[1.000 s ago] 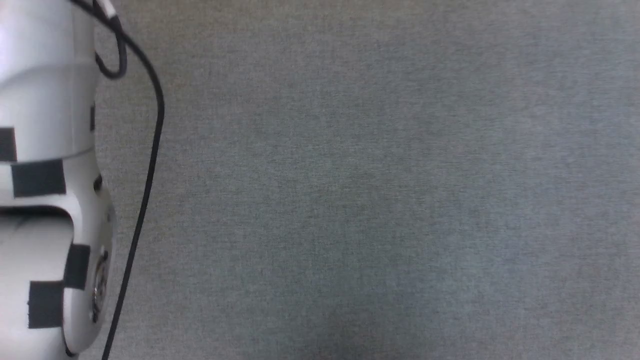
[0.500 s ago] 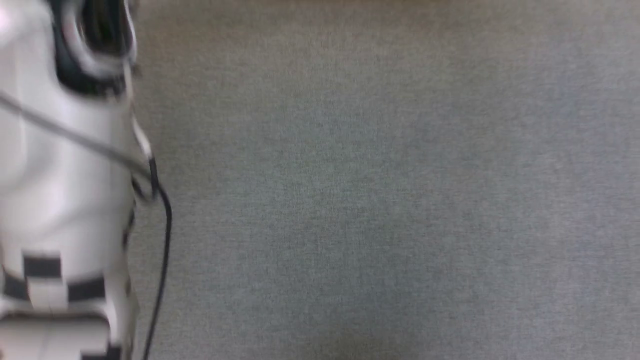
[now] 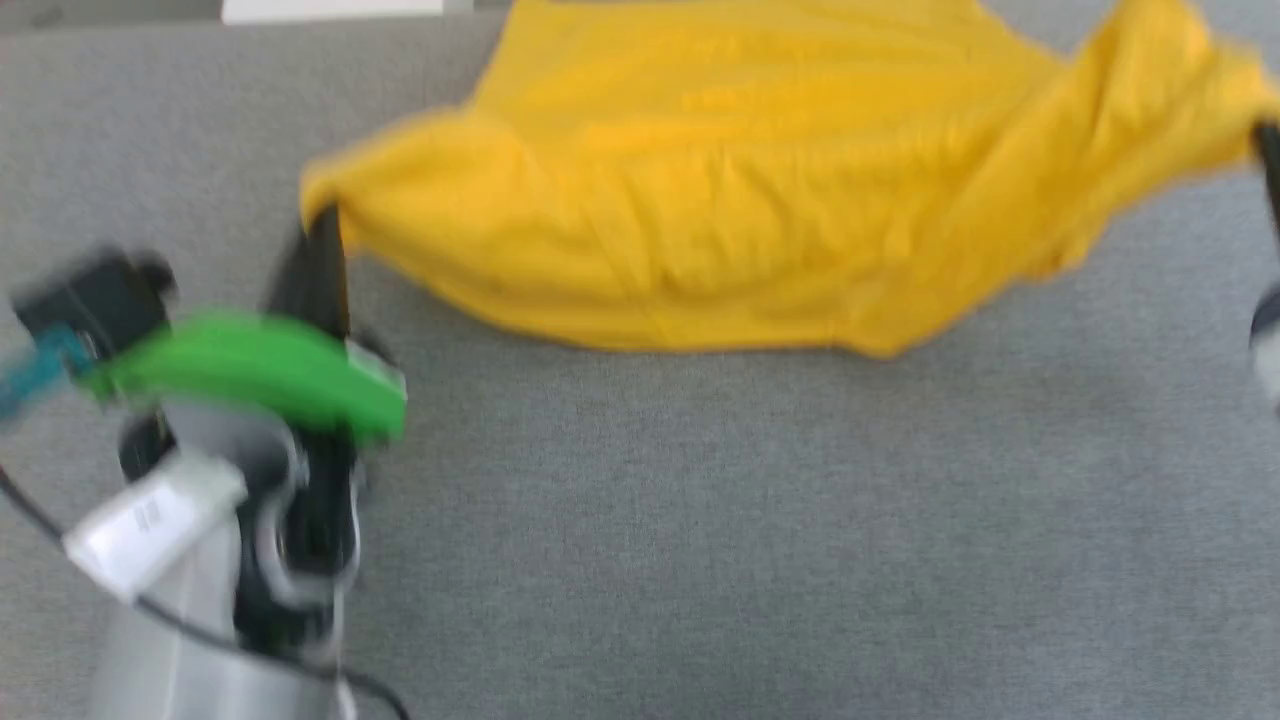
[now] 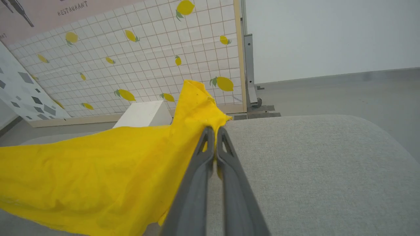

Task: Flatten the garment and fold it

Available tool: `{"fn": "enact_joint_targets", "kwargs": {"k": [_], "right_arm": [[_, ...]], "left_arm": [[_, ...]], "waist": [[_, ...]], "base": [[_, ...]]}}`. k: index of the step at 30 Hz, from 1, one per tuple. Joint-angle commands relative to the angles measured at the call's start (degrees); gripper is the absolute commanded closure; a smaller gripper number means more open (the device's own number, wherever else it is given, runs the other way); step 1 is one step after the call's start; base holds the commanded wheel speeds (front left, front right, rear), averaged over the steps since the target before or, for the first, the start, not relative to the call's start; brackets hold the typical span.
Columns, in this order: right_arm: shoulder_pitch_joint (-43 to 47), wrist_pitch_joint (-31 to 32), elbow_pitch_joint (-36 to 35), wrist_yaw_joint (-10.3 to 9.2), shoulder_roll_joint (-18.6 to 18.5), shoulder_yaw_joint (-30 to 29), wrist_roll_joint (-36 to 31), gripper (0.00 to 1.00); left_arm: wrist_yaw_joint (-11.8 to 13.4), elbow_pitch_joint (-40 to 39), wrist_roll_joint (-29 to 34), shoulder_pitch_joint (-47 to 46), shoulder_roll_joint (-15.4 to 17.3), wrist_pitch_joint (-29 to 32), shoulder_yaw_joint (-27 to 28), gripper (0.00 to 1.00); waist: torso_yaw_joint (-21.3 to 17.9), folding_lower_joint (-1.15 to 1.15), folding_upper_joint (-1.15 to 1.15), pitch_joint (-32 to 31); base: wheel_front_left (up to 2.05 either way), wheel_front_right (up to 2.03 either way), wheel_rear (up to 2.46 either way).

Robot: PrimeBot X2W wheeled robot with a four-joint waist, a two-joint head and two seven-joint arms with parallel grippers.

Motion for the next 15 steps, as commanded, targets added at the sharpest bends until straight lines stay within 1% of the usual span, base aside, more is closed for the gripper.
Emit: {"fn": "enact_joint_targets", "kwargs": {"k": [1,5,9,11,15], "right_arm": [[3.42,0.51,-1.96,-0.08,1.76,-1.70,-0.65,1.00],[12.77,2.72,-7.40,-0.08,7.47,-7.28,-1.43,1.00],[21.16,4.87,-11.53,-0.08,13.46,-11.93,-1.79,1.00],[24.83,5.63,-12.83,-0.08,15.37,-13.73,-1.80,1.00],[31.52,6.86,-14.05,-0.08,17.14,-16.23,-0.55,1.00]], "left_arm": [[0.41,-1.27,-0.27,3.82,0.79,0.35,-0.02,1.00],[0.48,-4.15,-1.78,13.90,1.24,1.68,-0.73,1.00],[0.53,-5.28,-3.23,22.61,1.47,1.85,-0.55,1.00],[0.25,-5.79,-4.43,26.36,1.53,1.98,-0.17,1.00],[-0.45,-6.97,-6.12,33.16,2.53,3.00,0.12,1.00]], "waist": [[-0.17,0.00,0.00,-4.08],[0.03,0.00,0.00,-6.85],[0.16,0.00,0.00,-9.15],[0.09,0.00,0.00,-10.31],[-0.05,0.00,0.00,-11.94]], "base": [[0.00,0.00,0.00],[0.00,0.00,0.00],[0.00,0.00,0.00],[0.00,0.00,0.00],[0.00,0.00,0.00]]}}
